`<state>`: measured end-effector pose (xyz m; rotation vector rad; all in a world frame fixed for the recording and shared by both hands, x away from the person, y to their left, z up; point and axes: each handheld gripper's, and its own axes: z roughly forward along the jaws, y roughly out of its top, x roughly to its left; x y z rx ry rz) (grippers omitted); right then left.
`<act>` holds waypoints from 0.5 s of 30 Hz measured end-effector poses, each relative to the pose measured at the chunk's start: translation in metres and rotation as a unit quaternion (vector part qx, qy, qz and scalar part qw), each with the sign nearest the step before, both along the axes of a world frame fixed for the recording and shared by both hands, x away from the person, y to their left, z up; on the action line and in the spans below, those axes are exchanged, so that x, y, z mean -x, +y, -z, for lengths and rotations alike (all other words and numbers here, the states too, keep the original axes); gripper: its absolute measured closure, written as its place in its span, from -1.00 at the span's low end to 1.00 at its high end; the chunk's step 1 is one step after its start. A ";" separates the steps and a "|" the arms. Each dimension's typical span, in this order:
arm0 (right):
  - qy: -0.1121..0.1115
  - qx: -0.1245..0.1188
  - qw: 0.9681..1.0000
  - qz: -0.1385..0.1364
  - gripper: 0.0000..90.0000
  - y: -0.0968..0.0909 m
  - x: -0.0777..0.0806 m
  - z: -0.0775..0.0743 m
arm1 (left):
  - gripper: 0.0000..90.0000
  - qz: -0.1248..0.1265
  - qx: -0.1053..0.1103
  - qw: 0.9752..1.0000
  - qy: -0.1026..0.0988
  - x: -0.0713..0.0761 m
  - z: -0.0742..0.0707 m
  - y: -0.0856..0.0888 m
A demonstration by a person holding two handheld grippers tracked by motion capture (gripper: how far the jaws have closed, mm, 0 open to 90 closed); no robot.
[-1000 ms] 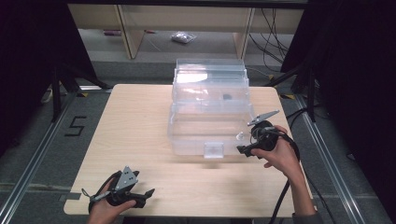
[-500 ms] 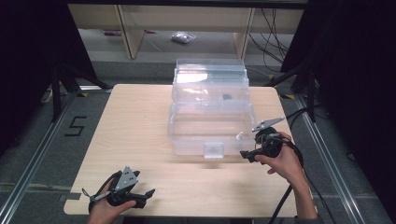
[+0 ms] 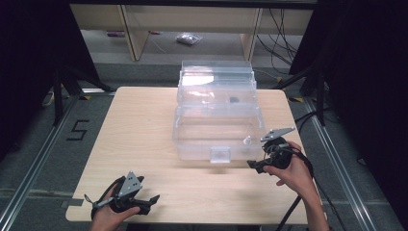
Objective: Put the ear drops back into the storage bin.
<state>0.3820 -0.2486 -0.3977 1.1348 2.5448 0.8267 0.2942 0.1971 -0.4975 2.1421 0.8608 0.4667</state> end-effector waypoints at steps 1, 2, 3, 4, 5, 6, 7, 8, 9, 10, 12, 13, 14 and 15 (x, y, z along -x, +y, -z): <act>0.004 -0.004 1.000 0.003 -0.57 0.000 0.001 0.000 | -0.67 0.001 -0.003 1.000 0.000 0.000 0.000 0.000; -0.008 -0.008 1.000 0.008 -0.57 0.000 0.002 0.002 | -0.67 0.003 -0.003 1.000 0.001 0.000 0.000 0.000; 0.001 -0.008 1.000 0.012 -0.57 0.000 0.004 0.002 | -0.67 0.002 0.000 1.000 0.001 0.000 0.000 0.000; -0.006 -0.014 1.000 0.012 -0.57 0.001 0.005 0.004 | -0.67 0.002 -0.001 1.000 0.001 0.000 0.000 0.000; -0.003 -0.007 1.000 0.007 -0.57 0.000 0.005 0.004 | -0.67 0.002 -0.001 1.000 0.001 0.000 0.000 0.000; -0.001 -0.008 1.000 0.008 -0.57 0.000 0.007 0.006 | -0.67 0.002 -0.002 1.000 0.001 0.000 0.000 0.000; -0.005 -0.009 1.000 0.002 -0.57 0.001 0.008 0.008 | -0.67 0.002 -0.002 1.000 0.001 0.000 0.000 0.000; -0.010 -0.007 1.000 -0.005 -0.57 0.001 0.008 0.010 | -0.67 0.001 -0.004 1.000 0.000 0.000 0.000 0.000; -0.011 -0.012 1.000 -0.001 -0.58 0.002 0.009 0.012 | -0.67 0.000 -0.005 1.000 0.000 0.000 0.000 0.000; -0.012 -0.010 1.000 -0.005 -0.58 0.002 0.010 0.013 | -0.67 0.001 -0.004 1.000 0.000 0.000 0.000 0.000; -0.014 -0.012 1.000 -0.002 -0.58 0.004 0.012 0.016 | -0.67 0.002 -0.002 1.000 0.001 0.000 0.000 0.000; -0.012 -0.004 1.000 -0.014 -0.58 0.003 0.012 0.015 | -0.67 0.003 -0.001 1.000 0.002 0.000 0.000 0.000; -0.012 -0.012 1.000 -0.004 -0.58 0.004 0.014 0.017 | -0.67 0.001 -0.001 1.000 0.001 0.000 0.000 0.000; -0.007 -0.012 1.000 -0.003 -0.58 0.005 0.015 0.016 | -0.67 0.001 -0.001 1.000 0.001 0.000 0.000 0.000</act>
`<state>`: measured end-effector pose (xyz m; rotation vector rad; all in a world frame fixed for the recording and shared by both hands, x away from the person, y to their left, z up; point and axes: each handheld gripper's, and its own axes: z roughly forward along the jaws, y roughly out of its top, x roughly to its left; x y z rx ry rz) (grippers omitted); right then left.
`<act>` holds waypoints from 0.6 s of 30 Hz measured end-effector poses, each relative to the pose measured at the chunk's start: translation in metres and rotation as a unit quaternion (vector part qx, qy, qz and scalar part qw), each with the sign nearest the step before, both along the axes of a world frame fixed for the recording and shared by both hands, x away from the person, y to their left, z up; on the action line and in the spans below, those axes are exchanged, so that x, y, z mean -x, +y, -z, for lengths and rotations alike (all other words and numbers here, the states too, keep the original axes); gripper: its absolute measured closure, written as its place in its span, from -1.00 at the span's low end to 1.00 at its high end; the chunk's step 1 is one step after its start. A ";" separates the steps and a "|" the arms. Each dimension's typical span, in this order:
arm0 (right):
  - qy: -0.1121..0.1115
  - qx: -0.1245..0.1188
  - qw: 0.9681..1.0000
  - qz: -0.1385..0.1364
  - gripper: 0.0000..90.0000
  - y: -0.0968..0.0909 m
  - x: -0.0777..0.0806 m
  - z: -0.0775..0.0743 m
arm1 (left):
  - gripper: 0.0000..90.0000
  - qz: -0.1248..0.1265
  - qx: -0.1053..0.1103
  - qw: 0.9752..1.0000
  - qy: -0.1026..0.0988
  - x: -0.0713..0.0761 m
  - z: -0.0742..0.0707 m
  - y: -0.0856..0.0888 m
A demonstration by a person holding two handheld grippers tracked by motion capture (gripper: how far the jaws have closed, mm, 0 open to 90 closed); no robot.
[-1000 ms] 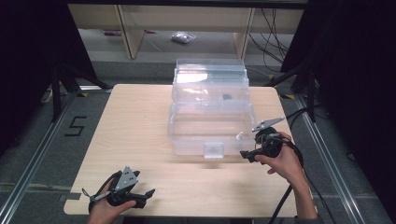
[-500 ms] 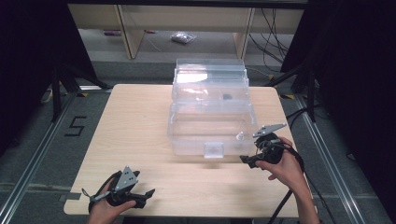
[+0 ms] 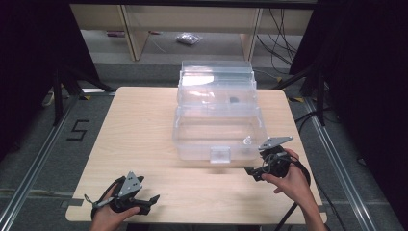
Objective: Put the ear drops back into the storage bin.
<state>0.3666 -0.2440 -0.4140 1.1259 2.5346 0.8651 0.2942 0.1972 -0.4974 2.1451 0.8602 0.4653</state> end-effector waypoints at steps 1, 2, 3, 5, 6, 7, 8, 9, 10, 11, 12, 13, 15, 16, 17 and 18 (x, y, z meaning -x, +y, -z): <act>-0.007 -0.001 1.000 0.002 -0.59 0.000 0.000 0.002 | -0.67 0.000 -0.003 1.000 -0.002 0.000 0.000 0.000; -0.013 0.001 1.000 -0.006 -0.59 -0.001 0.001 0.003 | -0.67 0.000 -0.005 1.000 0.000 0.000 -0.001 0.000; -0.006 -0.001 1.000 0.002 -0.59 0.000 0.003 0.004 | -0.67 0.000 -0.004 1.000 0.000 0.000 -0.001 0.000; -0.009 -0.004 1.000 0.003 -0.59 -0.001 0.005 0.007 | -0.67 0.000 -0.005 1.000 0.000 0.000 -0.001 0.000; -0.012 -0.002 1.000 0.001 -0.59 -0.002 0.005 0.007 | -0.67 0.001 -0.003 1.000 -0.001 0.000 0.000 0.000; -0.018 -0.004 1.000 0.002 -0.59 -0.003 0.006 0.010 | -0.67 0.001 -0.001 1.000 -0.002 -0.001 0.000 0.000; -0.009 -0.012 1.000 0.012 -0.59 -0.002 0.008 0.011 | -0.67 0.002 0.001 1.000 0.000 0.000 0.000 0.000; -0.014 -0.002 1.000 -0.001 -0.59 -0.004 0.008 0.012 | -0.67 0.003 -0.001 1.000 0.001 0.000 0.000 0.000; -0.008 -0.018 1.000 0.014 -0.59 -0.002 0.010 0.014 | -0.67 0.001 0.000 1.000 0.000 0.000 0.000 0.000; -0.020 -0.005 1.000 -0.001 -0.59 -0.005 0.009 0.015 | -0.67 0.001 0.000 1.000 0.000 0.000 0.000 0.000; -0.007 -0.013 1.000 0.009 -0.59 -0.003 0.012 0.016 | -0.67 0.001 0.000 1.000 0.000 0.000 0.000 0.000; -0.030 -0.012 0.999 0.002 -0.59 -0.004 0.011 0.019 | -0.67 0.001 -0.001 1.000 -0.001 0.000 0.000 0.000; -0.019 -0.018 1.000 0.009 -0.59 -0.003 0.014 0.022 | -0.67 0.001 0.000 1.000 -0.001 0.000 0.000 0.000; -0.030 -0.014 0.999 -0.005 -0.59 -0.005 0.013 0.022 | -0.67 0.000 0.001 1.000 -0.002 0.000 0.001 0.000; -0.016 -0.024 1.000 0.011 -0.59 -0.003 0.016 0.023 | -0.67 0.001 0.001 1.000 0.000 0.000 0.000 0.000; -0.028 -0.022 0.999 0.006 -0.59 -0.004 0.015 0.025 | -0.67 0.001 -0.001 1.000 -0.001 0.000 0.000 0.000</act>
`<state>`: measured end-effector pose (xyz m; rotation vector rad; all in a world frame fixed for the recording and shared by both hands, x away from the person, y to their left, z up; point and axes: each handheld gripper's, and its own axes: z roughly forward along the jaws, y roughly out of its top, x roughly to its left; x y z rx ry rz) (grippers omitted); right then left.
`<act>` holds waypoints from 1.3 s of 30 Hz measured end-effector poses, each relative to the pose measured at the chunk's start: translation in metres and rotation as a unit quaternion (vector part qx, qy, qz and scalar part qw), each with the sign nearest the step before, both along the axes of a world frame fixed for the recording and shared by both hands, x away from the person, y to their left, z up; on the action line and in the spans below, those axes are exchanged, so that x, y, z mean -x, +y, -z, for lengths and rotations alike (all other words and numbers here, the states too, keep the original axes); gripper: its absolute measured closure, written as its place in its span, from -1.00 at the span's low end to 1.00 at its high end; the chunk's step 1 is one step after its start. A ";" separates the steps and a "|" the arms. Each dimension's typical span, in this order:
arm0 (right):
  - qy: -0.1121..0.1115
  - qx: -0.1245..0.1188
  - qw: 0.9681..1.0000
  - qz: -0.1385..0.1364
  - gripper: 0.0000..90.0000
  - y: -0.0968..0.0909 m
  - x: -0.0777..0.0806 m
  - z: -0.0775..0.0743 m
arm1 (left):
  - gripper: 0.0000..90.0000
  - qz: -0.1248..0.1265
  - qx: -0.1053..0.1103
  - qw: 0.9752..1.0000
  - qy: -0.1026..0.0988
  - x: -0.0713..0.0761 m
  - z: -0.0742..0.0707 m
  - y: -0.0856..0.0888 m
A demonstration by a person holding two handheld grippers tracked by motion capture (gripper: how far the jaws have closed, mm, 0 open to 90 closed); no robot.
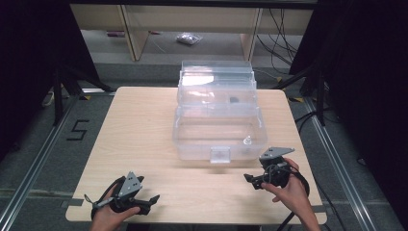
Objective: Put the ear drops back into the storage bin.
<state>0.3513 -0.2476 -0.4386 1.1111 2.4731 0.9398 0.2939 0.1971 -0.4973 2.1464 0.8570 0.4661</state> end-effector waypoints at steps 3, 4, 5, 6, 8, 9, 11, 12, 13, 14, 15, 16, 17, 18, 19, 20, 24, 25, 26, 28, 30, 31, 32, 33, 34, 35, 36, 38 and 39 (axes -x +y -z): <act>-0.010 0.003 1.000 -0.004 -0.60 -0.001 0.001 0.004 | -0.67 -0.001 -0.002 1.000 -0.001 0.000 0.000 0.000; 0.008 0.000 1.000 0.005 -0.60 -0.001 0.004 0.003 | -0.67 0.001 -0.001 1.000 -0.001 -0.001 0.000 0.000; -0.004 -0.001 1.000 0.002 -0.60 -0.001 0.004 0.006 | -0.67 -0.003 -0.003 1.000 -0.004 -0.001 0.001 0.000; -0.008 -0.009 1.000 0.006 -0.60 -0.001 0.004 0.008 | -0.67 -0.001 0.002 1.000 -0.001 0.000 0.000 0.000; -0.003 -0.002 1.000 0.003 -0.60 -0.003 0.006 0.008 | -0.67 -0.001 -0.004 1.000 -0.002 0.000 0.000 0.000; 0.001 -0.012 1.000 0.013 -0.60 -0.001 0.008 0.010 | -0.67 -0.001 -0.003 1.000 -0.002 0.000 0.000 0.000; 0.003 -0.005 1.000 0.007 -0.60 -0.004 0.009 0.011 | -0.67 0.001 -0.001 1.000 0.000 0.000 0.000 0.000; 0.009 -0.015 1.000 0.016 -0.60 -0.003 0.012 0.012 | -0.67 -0.001 0.001 1.000 0.000 0.000 0.000 0.000; 0.003 -0.009 1.000 0.010 -0.60 -0.005 0.011 0.013 | -0.67 -0.001 0.001 1.000 0.000 0.000 0.000 0.000; 0.004 -0.008 1.000 0.005 -0.60 -0.006 0.012 0.014 | -0.67 -0.001 0.001 1.000 0.000 0.000 0.000 0.000; 0.013 -0.016 1.000 0.016 -0.60 -0.005 0.015 0.015 | -0.67 -0.001 0.000 1.000 -0.001 0.000 0.001 0.000; 0.006 -0.011 1.000 0.009 -0.60 -0.006 0.014 0.017 | -0.67 0.001 -0.001 1.000 0.003 0.000 0.000 0.000; 0.010 -0.020 1.000 0.017 -0.60 -0.005 0.016 0.018 | -0.67 0.002 0.001 1.000 0.002 0.000 0.001 0.000; 0.002 -0.013 1.000 0.008 -0.60 -0.007 0.016 0.019 | -0.67 0.002 0.001 1.000 0.002 0.000 0.001 0.000; 0.003 -0.017 1.000 0.010 -0.60 -0.006 0.017 0.021 | -0.67 0.002 0.001 1.000 0.002 0.000 0.000 0.000; -0.001 -0.016 1.000 0.009 -0.60 -0.007 0.018 0.021 | -0.67 0.005 -0.003 1.000 0.001 -0.001 0.000 0.001; 0.004 -0.015 1.000 0.009 -0.60 -0.008 0.022 0.024 | -0.67 0.007 -0.008 1.000 0.000 -0.001 0.000 0.001; 0.005 -0.020 1.000 0.011 -0.60 -0.007 0.024 0.025 | -0.67 0.003 -0.004 1.000 -0.001 0.000 0.000 0.000; 0.001 -0.018 1.000 0.008 -0.60 -0.008 0.024 0.026 | -0.67 0.001 0.000 1.000 0.000 0.000 0.001 0.000; 0.018 -0.025 0.999 0.021 -0.60 -0.006 0.028 0.026 | -0.67 0.007 -0.010 1.000 0.000 -0.001 0.000 0.001; 0.016 -0.021 1.000 0.015 -0.60 -0.007 0.030 0.028 | -0.67 0.007 -0.009 1.000 0.000 -0.001 0.000 0.001; 0.001 -0.018 1.000 0.009 -0.60 -0.007 0.029 0.031 | -0.67 0.007 -0.010 1.000 -0.001 -0.001 0.000 0.001; 0.009 -0.019 1.000 0.014 -0.60 -0.007 0.031 0.031 | -0.67 0.006 -0.009 1.000 -0.001 -0.001 0.000 0.001; 0.005 -0.014 1.000 0.007 -0.61 -0.008 0.031 0.031 | -0.67 0.000 0.000 1.000 0.000 0.000 0.001 0.000; 0.014 -0.017 1.000 0.013 -0.61 -0.008 0.032 0.031 | -0.67 0.007 -0.011 1.000 -0.001 -0.001 0.000 0.001; 0.014 -0.013 1.000 0.015 -0.61 -0.008 0.033 0.033 | -0.67 0.007 -0.009 1.000 -0.001 -0.001 0.000 0.001; 0.006 -0.012 1.000 0.011 -0.61 -0.009 0.033 0.034 | -0.67 0.007 -0.010 1.000 -0.001 -0.001 0.000 0.001; 0.011 -0.014 1.000 0.016 -0.61 -0.008 0.035 0.036 | -0.67 0.006 -0.009 1.000 -0.001 -0.001 0.000 0.001; 0.015 -0.012 1.000 0.015 -0.61 -0.008 0.036 0.037 | -0.67 0.006 -0.009 1.000 -0.001 -0.001 0.000 0.001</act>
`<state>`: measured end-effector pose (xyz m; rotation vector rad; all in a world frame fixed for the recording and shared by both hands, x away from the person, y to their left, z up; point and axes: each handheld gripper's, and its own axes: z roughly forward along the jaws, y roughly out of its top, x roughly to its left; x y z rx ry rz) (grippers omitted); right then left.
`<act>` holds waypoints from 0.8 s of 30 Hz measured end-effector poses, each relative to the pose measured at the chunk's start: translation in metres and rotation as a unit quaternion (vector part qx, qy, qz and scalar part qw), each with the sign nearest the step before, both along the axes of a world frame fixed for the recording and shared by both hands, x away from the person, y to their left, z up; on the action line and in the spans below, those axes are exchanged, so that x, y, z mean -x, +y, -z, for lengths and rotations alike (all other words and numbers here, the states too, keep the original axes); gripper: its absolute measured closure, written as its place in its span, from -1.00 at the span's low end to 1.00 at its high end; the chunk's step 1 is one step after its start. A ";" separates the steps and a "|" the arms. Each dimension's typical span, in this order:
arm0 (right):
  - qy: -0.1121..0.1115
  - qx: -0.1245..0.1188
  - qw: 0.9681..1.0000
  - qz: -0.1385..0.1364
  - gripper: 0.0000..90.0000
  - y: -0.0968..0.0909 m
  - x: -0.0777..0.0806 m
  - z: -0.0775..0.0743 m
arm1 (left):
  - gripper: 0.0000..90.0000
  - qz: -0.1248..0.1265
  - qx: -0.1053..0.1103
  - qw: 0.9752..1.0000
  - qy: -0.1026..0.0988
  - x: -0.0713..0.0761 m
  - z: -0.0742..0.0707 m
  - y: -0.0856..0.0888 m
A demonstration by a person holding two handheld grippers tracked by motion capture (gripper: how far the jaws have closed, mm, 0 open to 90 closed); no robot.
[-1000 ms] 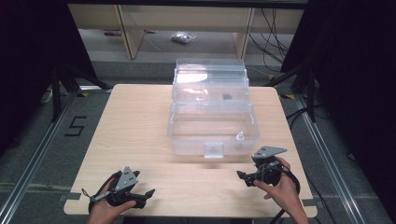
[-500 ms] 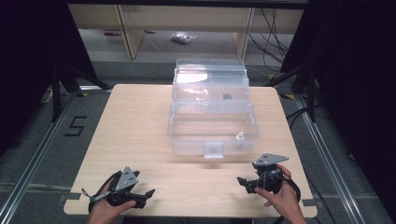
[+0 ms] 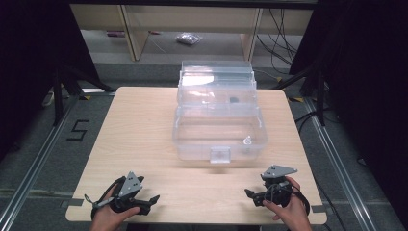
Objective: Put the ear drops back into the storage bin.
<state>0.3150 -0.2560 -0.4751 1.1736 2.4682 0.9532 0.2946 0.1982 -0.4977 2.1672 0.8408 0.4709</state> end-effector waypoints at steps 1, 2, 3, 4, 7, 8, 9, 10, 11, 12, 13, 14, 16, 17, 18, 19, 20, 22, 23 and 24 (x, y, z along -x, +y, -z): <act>0.003 -0.001 1.000 0.004 -0.61 0.000 0.001 0.001 | -0.67 0.000 0.000 1.000 0.000 0.000 0.000 0.000; 0.000 0.002 1.000 0.002 -0.61 0.000 0.002 0.001 | -0.67 0.000 0.000 1.000 0.000 0.000 0.000 0.000; 0.003 0.006 1.000 0.002 -0.61 0.000 0.003 0.002 | -0.67 0.000 0.000 1.000 0.000 0.000 0.000 0.000; -0.002 0.007 1.000 0.001 -0.61 0.000 0.004 0.003 | -0.67 0.000 0.000 1.000 0.000 0.000 0.000 0.000; 0.002 0.001 1.000 0.007 -0.61 0.001 0.007 0.004 | -0.67 -0.004 -0.002 1.000 -0.002 0.000 0.001 0.000; 0.002 0.008 1.000 0.002 -0.61 0.000 0.007 0.004 | -0.67 -0.003 -0.002 1.000 -0.001 0.000 0.000 0.000; 0.003 0.003 1.000 0.010 -0.61 0.000 0.010 0.005 | -0.67 -0.003 -0.003 1.000 -0.001 0.000 0.001 0.000; 0.011 0.001 1.000 0.015 -0.61 0.001 0.011 0.005 | -0.67 -0.003 -0.003 1.000 -0.001 0.000 0.001 0.000; -0.002 0.008 1.000 0.001 -0.61 -0.001 0.010 0.006 | -0.67 -0.003 -0.003 1.000 -0.001 0.000 0.001 0.000; 0.002 0.008 1.000 0.008 -0.61 -0.001 0.012 0.006 | -0.67 -0.003 -0.003 1.000 -0.001 0.000 0.001 0.000; 0.000 0.000 1.000 0.012 -0.61 0.000 0.013 0.008 | -0.67 -0.002 -0.003 1.000 -0.001 0.000 0.001 0.000; 0.004 0.011 1.000 0.008 -0.61 -0.002 0.013 0.007 | -0.67 -0.002 -0.004 1.000 -0.001 0.000 0.001 0.000; 0.010 0.007 1.000 0.012 -0.61 -0.002 0.015 0.008 | -0.67 -0.002 -0.004 1.000 -0.001 0.000 0.001 0.000; 0.001 0.004 1.000 0.013 -0.61 -0.002 0.016 0.009 | -0.67 -0.002 -0.006 1.000 0.000 -0.001 0.001 0.000; 0.003 0.010 1.000 0.008 -0.61 -0.003 0.016 0.009 | -0.67 -0.002 -0.007 1.000 -0.001 -0.001 0.001 0.000; -0.002 0.015 1.000 0.005 -0.61 -0.004 0.016 0.009 | -0.67 -0.002 -0.003 1.000 -0.001 0.000 0.001 0.000; 0.004 0.010 1.000 0.009 -0.61 -0.004 0.018 0.010 | -0.67 -0.002 -0.004 1.000 -0.001 0.000 0.001 0.000; 0.002 0.016 1.000 0.008 -0.61 -0.005 0.019 0.010 | -0.67 0.000 -0.009 1.000 0.000 -0.001 0.000 0.000; 0.002 0.005 1.000 0.016 -0.61 -0.002 0.021 0.012 | -0.67 -0.001 -0.008 1.000 0.000 -0.001 0.001 0.000; 0.008 0.010 1.000 0.013 -0.61 -0.003 0.021 0.010 | -0.67 -0.001 -0.008 1.000 0.000 -0.001 0.001 0.000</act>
